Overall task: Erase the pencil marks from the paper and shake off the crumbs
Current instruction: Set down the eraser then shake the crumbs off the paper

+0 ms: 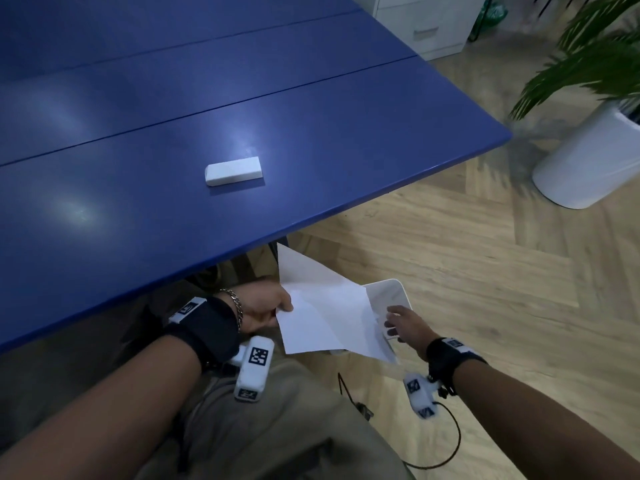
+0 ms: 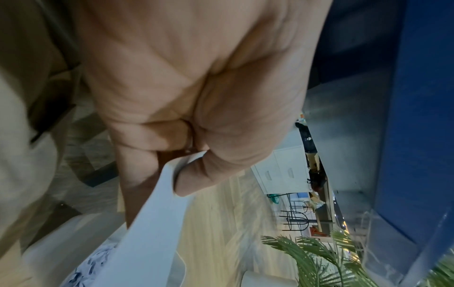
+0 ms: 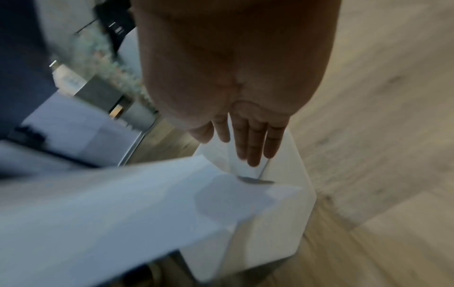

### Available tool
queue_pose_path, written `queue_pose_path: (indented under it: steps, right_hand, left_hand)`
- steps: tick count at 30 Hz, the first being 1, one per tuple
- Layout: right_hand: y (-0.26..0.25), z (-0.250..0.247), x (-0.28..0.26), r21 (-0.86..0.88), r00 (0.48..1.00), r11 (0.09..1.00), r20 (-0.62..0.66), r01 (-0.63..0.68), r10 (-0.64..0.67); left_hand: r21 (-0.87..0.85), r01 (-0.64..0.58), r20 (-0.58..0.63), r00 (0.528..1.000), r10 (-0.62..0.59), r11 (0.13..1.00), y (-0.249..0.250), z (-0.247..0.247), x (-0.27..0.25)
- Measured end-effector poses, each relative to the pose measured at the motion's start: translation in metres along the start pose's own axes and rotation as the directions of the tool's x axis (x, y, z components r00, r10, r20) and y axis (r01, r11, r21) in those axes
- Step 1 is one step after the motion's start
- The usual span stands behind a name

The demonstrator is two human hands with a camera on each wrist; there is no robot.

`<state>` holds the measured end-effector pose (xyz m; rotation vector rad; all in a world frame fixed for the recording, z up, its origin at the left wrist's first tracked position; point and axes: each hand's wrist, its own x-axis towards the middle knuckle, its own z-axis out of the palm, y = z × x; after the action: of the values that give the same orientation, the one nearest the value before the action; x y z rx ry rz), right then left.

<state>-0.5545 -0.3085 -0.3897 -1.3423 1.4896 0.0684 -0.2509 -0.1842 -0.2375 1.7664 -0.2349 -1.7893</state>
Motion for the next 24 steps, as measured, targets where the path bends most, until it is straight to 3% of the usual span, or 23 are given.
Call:
queue_pose_path:
  steps: [2, 5, 8, 10, 13, 15, 17, 18, 20, 22, 24]
  right_hand:
    - [-0.001, -0.002, 0.001, 0.177, 0.993, 0.98, 0.094, -0.09, 0.074]
    - [0.003, -0.002, 0.005, 0.242, 0.967, 0.954, 0.226, -0.175, 0.12]
    - [-0.005, -0.001, 0.0, 0.336, 0.949, 0.924, 0.306, -0.183, 0.076]
    - [-0.006, -0.001, 0.003, 0.321, 0.959, 0.936, 0.277, -0.143, 0.052]
    - [-0.006, 0.0, 0.015, 0.106, 0.991, 0.993, 0.127, -0.051, 0.038]
    - [-0.014, -0.001, 0.018, -0.178, 0.996, 0.984, 0.087, 0.004, 0.012]
    - [-0.026, -0.002, 0.013, -0.513, 0.998, 0.855, 0.044, 0.07, -0.055]
    - [-0.035, 0.0, 0.008, -0.598, 0.991, 0.793, 0.021, 0.121, -0.135]
    - [-0.056, 0.008, -0.009, -0.583, 0.916, 0.739, 0.027, 0.339, -0.399]
    - [-0.083, 0.024, -0.034, -0.374, 0.779, 0.707, 0.074, 0.6, -0.622]
    - [-0.11, 0.04, -0.057, -0.161, 0.648, 0.629, 0.142, 0.761, -0.748]
  left_hand:
    - [0.014, 0.012, -0.028, 1.0, -0.012, 1.0, 0.0, -0.004, -0.001]
    - [0.01, 0.031, -0.047, 0.998, -0.03, 0.999, -0.001, -0.011, 0.0]
    - [0.051, 0.041, -0.022, 0.999, -0.04, 0.998, -0.002, -0.015, -0.003]
    - [0.158, 0.042, -0.03, 0.999, -0.037, 0.987, -0.003, -0.016, -0.001]
    - [0.244, 0.066, -0.052, 0.997, -0.054, 0.968, -0.006, -0.012, 0.001]
    - [0.246, 0.06, -0.036, 0.998, -0.052, 0.967, -0.005, -0.007, 0.004]
    - [0.232, 0.033, -0.019, 0.999, -0.029, 0.972, -0.002, -0.003, 0.004]
    - [0.219, 0.03, -0.006, 1.0, -0.03, 0.975, 0.001, -0.002, 0.004]
    - [0.198, 0.03, 0.024, 0.999, -0.035, 0.98, 0.003, 0.002, 0.006]
    - [0.156, 0.033, 0.037, 0.999, -0.039, 0.987, 0.006, 0.007, 0.007]
    - [0.113, 0.044, 0.065, 0.997, -0.052, 0.993, 0.006, 0.015, 0.009]
